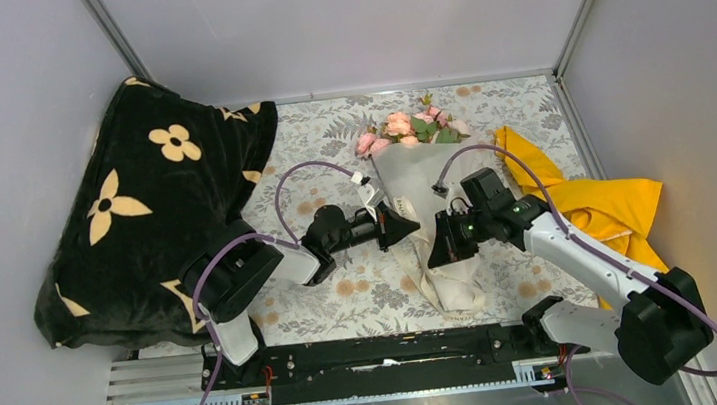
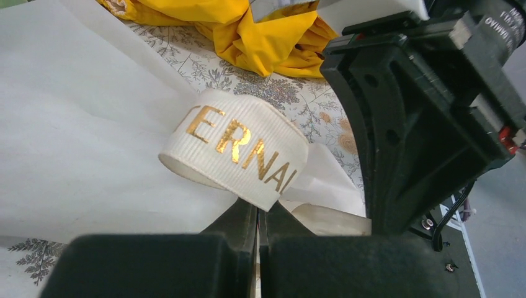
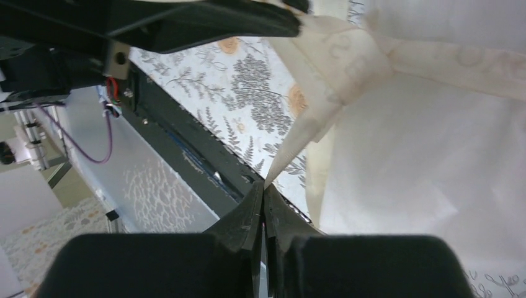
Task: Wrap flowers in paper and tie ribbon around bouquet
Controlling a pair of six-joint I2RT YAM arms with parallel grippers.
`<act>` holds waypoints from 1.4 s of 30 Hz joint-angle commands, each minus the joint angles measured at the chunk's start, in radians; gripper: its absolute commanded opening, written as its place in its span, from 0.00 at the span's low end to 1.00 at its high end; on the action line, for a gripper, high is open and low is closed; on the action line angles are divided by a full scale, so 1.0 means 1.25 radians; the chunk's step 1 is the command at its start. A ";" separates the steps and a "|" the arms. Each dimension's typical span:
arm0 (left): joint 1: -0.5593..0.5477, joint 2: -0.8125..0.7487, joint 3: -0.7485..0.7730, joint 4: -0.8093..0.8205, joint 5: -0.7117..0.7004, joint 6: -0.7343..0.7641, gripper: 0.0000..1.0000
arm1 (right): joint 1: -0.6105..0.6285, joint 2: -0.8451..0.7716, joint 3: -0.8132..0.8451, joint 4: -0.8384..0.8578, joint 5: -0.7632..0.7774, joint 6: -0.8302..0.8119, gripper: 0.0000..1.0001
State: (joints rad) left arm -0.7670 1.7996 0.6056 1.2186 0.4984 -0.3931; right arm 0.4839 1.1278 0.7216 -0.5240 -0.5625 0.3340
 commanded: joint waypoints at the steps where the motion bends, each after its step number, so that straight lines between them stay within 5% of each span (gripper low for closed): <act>1: -0.001 -0.013 0.013 0.051 0.001 0.033 0.00 | -0.001 -0.030 0.014 0.083 -0.118 0.013 0.10; 3: -0.001 -0.010 0.014 0.045 0.003 0.031 0.00 | -0.001 -0.035 0.015 0.148 -0.130 0.041 0.13; 7: -0.004 -0.008 0.014 0.034 0.002 0.027 0.00 | 0.000 -0.021 -0.015 0.263 -0.133 0.099 0.35; 13: -0.003 -0.008 0.012 0.022 -0.001 0.031 0.00 | 0.000 -0.036 0.003 0.253 -0.094 0.080 0.53; 22: -0.004 -0.007 0.012 0.019 -0.001 0.034 0.00 | -0.001 -0.109 0.034 0.093 0.059 0.026 0.53; 30: -0.005 -0.010 0.008 0.016 -0.002 0.042 0.00 | 0.014 -0.158 -0.073 -0.019 0.144 0.144 0.52; 42: -0.006 -0.022 0.013 0.067 0.033 0.011 0.00 | 0.140 -0.151 -0.180 -0.018 0.208 0.270 0.56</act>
State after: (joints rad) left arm -0.7715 1.7996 0.6056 1.2121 0.4992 -0.3679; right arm 0.6472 0.9184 0.5106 -0.5377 -0.3466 0.6262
